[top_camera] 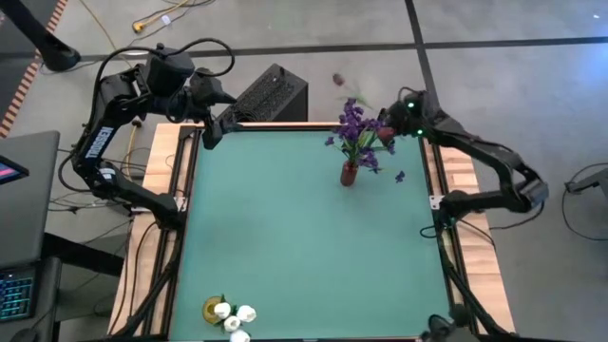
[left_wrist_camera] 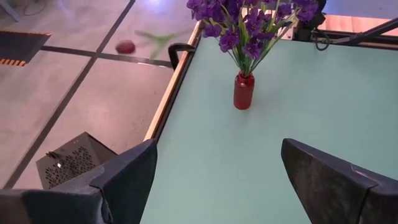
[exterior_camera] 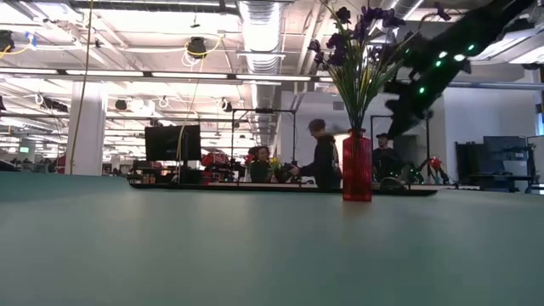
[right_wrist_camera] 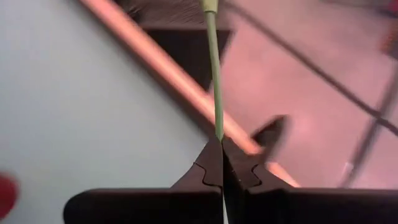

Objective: Sort flowers into vase by color
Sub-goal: Put the red flowers into the red vase

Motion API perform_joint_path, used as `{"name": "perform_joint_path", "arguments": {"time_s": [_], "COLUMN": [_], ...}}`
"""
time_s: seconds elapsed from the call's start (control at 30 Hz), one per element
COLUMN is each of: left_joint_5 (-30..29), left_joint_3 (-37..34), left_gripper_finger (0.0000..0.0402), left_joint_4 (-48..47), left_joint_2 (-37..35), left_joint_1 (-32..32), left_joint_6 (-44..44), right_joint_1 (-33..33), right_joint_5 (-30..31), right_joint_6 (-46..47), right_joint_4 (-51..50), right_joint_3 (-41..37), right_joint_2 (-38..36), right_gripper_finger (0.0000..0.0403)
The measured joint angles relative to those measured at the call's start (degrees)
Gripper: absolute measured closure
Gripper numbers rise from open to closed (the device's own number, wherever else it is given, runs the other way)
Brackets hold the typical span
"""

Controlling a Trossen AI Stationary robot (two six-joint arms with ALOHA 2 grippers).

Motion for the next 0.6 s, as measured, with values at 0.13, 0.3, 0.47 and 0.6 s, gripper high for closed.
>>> {"name": "perform_joint_path", "arguments": {"time_s": [0.13,0.3,0.47,0.6], "left_joint_5": [1.04,1.14,1.53,4.59], "left_joint_3": [0.0,0.0,-0.02,-4.82], "left_gripper_finger": [0.0069,0.0069,0.0069,0.0069], "left_joint_4": [-0.03,-1.53,-3.22,1.06], "left_joint_2": [0.0,0.0,0.0,-1.25], "left_joint_1": [-0.01,-0.01,0.01,-0.01], "left_joint_6": [0.07,0.07,0.35,1.82], "right_joint_1": [-0.4,-0.05,1.81,4.71], "right_joint_5": [6.36,10.87,11.22,11.14], "right_joint_6": [3.58,6.93,8.15,9.49], "right_joint_4": [-0.04,0.05,0.2,0.25], "right_joint_3": [0.03,0.03,0.07,0.07], "right_joint_2": [-5.45,-12.84,-20.86,-26.62], "right_gripper_finger": [0.0385,0.0385,0.0385,0.0385]}}
